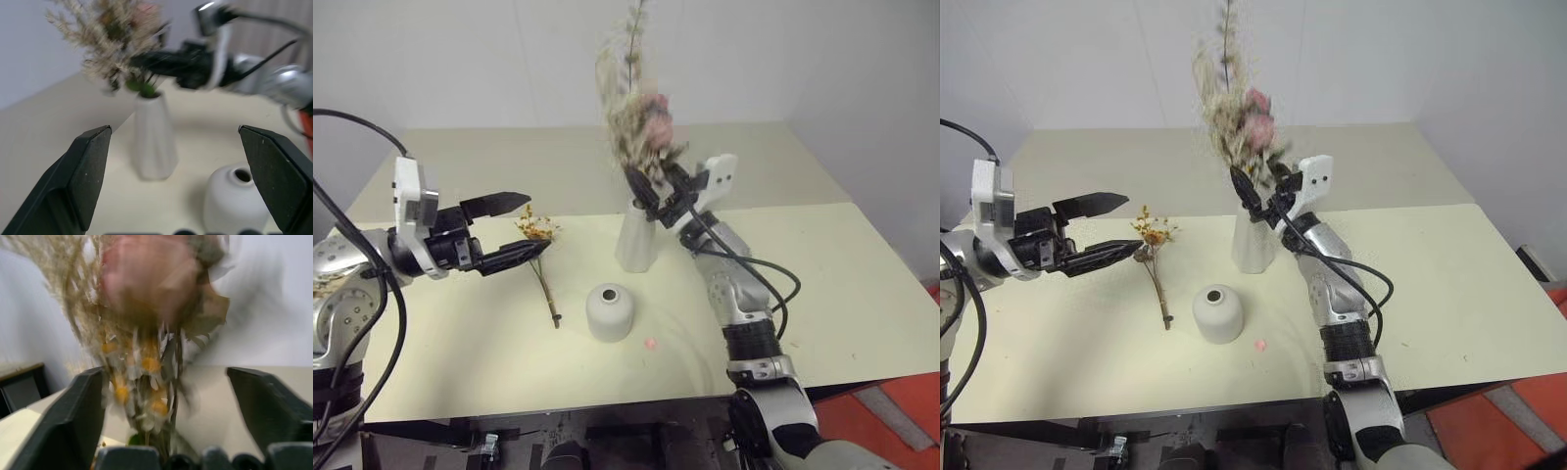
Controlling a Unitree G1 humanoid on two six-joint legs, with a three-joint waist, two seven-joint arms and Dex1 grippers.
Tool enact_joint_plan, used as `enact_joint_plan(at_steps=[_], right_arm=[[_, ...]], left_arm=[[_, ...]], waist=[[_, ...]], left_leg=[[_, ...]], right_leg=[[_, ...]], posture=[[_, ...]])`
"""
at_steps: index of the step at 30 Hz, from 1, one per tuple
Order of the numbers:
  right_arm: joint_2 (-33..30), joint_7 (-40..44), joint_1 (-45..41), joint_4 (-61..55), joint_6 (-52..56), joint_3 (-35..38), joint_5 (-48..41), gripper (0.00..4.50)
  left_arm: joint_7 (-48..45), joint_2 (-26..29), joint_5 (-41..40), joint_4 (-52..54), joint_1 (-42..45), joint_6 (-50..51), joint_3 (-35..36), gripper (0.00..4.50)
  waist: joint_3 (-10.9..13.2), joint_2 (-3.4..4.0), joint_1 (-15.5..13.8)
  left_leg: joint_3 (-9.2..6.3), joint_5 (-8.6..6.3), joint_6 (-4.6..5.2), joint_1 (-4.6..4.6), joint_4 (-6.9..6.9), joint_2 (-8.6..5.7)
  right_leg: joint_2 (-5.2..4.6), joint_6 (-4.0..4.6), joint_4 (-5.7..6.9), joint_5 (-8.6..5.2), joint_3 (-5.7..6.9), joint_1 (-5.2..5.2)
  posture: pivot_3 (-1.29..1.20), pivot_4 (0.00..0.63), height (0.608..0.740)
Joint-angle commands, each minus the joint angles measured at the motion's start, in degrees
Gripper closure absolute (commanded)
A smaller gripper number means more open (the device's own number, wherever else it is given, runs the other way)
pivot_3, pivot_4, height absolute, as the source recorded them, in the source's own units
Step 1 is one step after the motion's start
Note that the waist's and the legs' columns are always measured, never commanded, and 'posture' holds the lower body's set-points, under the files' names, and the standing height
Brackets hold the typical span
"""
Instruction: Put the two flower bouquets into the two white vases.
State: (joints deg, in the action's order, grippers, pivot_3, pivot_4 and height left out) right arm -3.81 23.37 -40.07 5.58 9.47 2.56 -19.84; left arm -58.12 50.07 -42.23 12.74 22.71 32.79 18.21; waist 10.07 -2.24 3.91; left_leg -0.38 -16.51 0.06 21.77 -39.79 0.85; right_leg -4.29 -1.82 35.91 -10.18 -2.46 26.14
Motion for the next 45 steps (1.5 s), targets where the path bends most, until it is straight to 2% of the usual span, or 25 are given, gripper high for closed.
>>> enact_joint_plan(at_steps=[1, 6, 10, 13, 16, 19, 22, 28, 32, 34, 38, 40, 42, 45], right_arm=[[-4.97, 1.20, 4.16, -12.98, 6.28, 0.16, -2.00, 0.03], [-20.62, 8.37, 8.91, -26.38, 24.42, 4.39, -13.31, 0.03], [-32.91, 16.34, 8.07, -28.99, 35.76, 8.58, -24.36, 0.03], [-42.74, 25.79, 8.47, -29.74, 39.24, 9.46, -28.74, 0.03], [-47.87, 31.84, 9.12, -29.73, 39.89, 10.52, -31.85, 0.03], [-50.21, 34.33, 9.79, -30.01, 39.63, 10.87, -32.91, 0.03], [-51.70, 35.74, 10.95, -30.30, 38.72, 10.85, -31.85, 0.00], [-53.02, 36.60, 12.32, -30.55, 38.97, 12.50, -32.49, 0.00], [-53.61, 36.68, 13.55, -30.91, 39.31, 13.03, -32.47, 0.00], [-53.79, 36.79, 13.96, -30.89, 39.23, 12.97, -32.44, 0.00], [-53.76, 36.63, 14.15, -29.98, 38.84, 12.31, -31.46, 0.00], [-53.54, 36.99, 14.35, -28.93, 38.47, 12.04, -30.95, 0.00], [-53.24, 37.24, 14.96, -28.13, 38.09, 11.41, -30.24, 0.00], [-52.94, 37.63, 15.37, -27.19, 37.58, 10.59, -29.42, 0.00]], left_arm=[[10.38, 2.15, 7.76, 1.87, 1.01, 6.57, -5.60, 0.00], [20.06, 4.86, 12.84, 1.50, 10.43, 30.20, -18.23, 0.00], [24.52, 0.64, 15.09, -3.78, 18.77, 42.83, -24.92, 0.00], [28.70, -4.88, 18.70, -10.88, 24.08, 48.14, -29.45, 0.00], [31.38, -9.68, 21.39, -16.90, 27.51, 49.76, -31.77, 0.00], [32.55, -12.34, 24.07, -21.61, 29.35, 48.41, -34.07, 0.00], [34.19, -15.48, 26.99, -28.12, 31.44, 45.65, -34.63, 0.60], [33.26, -16.25, 29.74, -32.90, 32.97, 42.61, -35.49, 2.49], [32.58, -15.62, 30.38, -33.64, 33.16, 41.85, -35.42, 3.75], [32.91, -15.26, 30.96, -33.28, 32.86, 40.96, -34.38, 4.41], [35.08, -14.70, 31.42, -27.13, 28.43, 29.90, -26.70, 4.46], [34.30, -15.05, 28.67, -21.38, 25.45, 22.24, -18.75, 4.46], [30.46, -15.73, 22.25, -14.78, 23.03, 16.05, -8.75, 4.46], [24.17, -16.89, 12.11, -8.95, 21.29, 13.59, 0.44, 4.46]], waist=[[0.00, 0.00, -0.35], [0.05, -0.04, -1.53], [0.05, -0.04, -1.57], [0.05, -0.06, -1.68], [0.07, -0.10, -1.42], [0.08, -0.11, -1.46], [0.07, -0.11, -1.83], [0.07, -0.11, -1.99], [0.07, -0.11, -1.77], [0.07, -0.11, -1.62], [0.08, -0.11, -1.53], [0.09, -0.13, -1.67], [0.13, -0.21, -2.16], [0.14, -0.21, -3.09]], left_leg=[[0.00, 0.00, 0.00, 0.02, -0.01, -0.01], [-0.05, 0.00, 0.00, 0.03, -0.06, -0.04], [-0.08, 0.00, 0.01, 0.02, -0.04, -0.05], [-0.08, -0.01, 0.02, -0.04, -0.07, -0.10], [-0.09, -0.01, 0.03, -0.06, -0.08, -0.07], [-0.09, -0.01, 0.03, -0.07, -0.10, -0.09], [-0.07, -0.01, 0.03, -0.13, -0.10, -0.10], [-0.06, -0.01, 0.03, -0.72, -0.05, -0.09], [-0.07, -0.01, 0.03, -0.72, -0.05, -0.07], [-0.07, -0.01, 0.03, -0.70, -0.05, -0.08], [-0.09, -0.01, 0.03, -0.68, -0.04, -0.06], [-0.09, -0.01, 0.03, -0.62, -0.03, -0.05], [-0.10, -0.01, 0.02, -0.52, -0.08, -0.04], [-0.09, -0.01, 0.02, -0.36, -0.11, -0.05]], right_leg=[[-0.01, 0.00, 0.00, 0.00, 0.00, 0.00], [0.01, -0.02, 0.00, -0.01, 0.02, -0.03], [0.04, -0.02, -0.07, -0.02, 0.04, -0.10], [0.02, -0.03, -0.22, -0.02, 0.03, -0.18], [0.07, -0.04, -0.26, -0.03, 0.01, -0.21], [0.06, -0.03, -0.24, -0.03, -0.01, -0.21], [0.02, -0.03, -0.23, -0.03, -0.04, -0.23], [0.02, -0.08, -0.46, -0.07, -0.01, -0.96], [0.03, -0.09, -0.50, -0.07, 0.00, -0.99], [0.03, -0.08, -0.50, -0.07, -0.01, -0.98], [0.03, -0.08, -0.51, -0.07, -0.01, -0.94], [0.01, -0.06, -0.53, -0.05, 0.00, -0.88], [-0.05, -0.04, -0.55, -0.03, 0.06, -0.79], [-0.11, -0.05, -0.67, 0.00, 0.09, -0.70]], posture=[[0.00, 0.150, 0.740], [0.00, 0.150, 0.740], [0.00, 0.150, 0.740], [0.00, 0.150, 0.740], [0.00, 0.150, 0.740], [0.00, 0.150, 0.740], [0.00, 0.150, 0.740], [0.00, 0.150, 0.740], [0.00, 0.150, 0.740], [0.00, 0.150, 0.740], [0.00, 0.150, 0.740], [0.00, 0.150, 0.740], [0.00, 0.150, 0.740], [0.00, 0.150, 0.740]])
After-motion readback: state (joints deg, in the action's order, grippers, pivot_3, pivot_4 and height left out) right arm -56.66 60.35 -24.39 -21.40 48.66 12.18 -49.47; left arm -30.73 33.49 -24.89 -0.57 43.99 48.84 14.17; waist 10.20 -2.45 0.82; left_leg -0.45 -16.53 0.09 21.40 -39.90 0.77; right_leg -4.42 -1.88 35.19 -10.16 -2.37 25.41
